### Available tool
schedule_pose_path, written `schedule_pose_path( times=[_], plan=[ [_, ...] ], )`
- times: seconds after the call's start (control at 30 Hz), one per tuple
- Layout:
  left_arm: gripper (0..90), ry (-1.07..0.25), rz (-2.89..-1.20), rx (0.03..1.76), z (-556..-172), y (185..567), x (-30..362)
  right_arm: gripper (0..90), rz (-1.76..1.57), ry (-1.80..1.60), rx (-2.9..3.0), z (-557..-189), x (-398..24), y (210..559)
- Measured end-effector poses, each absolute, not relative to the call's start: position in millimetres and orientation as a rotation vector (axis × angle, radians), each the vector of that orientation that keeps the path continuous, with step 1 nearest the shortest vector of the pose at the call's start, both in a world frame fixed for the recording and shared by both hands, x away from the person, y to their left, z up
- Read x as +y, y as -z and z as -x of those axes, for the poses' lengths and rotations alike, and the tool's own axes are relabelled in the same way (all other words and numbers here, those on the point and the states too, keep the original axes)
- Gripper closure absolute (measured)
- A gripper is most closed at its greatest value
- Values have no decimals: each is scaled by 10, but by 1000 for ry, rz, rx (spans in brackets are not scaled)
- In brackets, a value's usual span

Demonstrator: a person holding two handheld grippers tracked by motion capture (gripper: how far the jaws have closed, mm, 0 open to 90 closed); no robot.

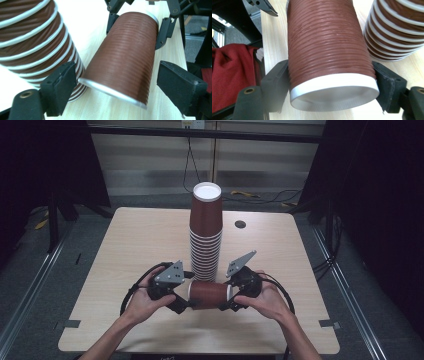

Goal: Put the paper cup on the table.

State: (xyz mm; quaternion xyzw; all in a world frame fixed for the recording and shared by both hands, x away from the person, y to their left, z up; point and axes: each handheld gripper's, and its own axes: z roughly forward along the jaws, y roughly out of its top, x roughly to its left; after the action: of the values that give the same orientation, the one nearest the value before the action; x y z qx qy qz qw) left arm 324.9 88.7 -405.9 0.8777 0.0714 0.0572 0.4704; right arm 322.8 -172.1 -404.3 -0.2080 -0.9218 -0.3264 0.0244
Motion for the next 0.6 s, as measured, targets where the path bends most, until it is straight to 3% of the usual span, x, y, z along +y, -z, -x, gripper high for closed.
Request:
schedule_pose_path(
  times=[0.6],
  plan=[
    [157,-121,-2039,269,-3263,4151,1090,239,696,1273,-2756,-3214,-1906,4078]
  ],
)
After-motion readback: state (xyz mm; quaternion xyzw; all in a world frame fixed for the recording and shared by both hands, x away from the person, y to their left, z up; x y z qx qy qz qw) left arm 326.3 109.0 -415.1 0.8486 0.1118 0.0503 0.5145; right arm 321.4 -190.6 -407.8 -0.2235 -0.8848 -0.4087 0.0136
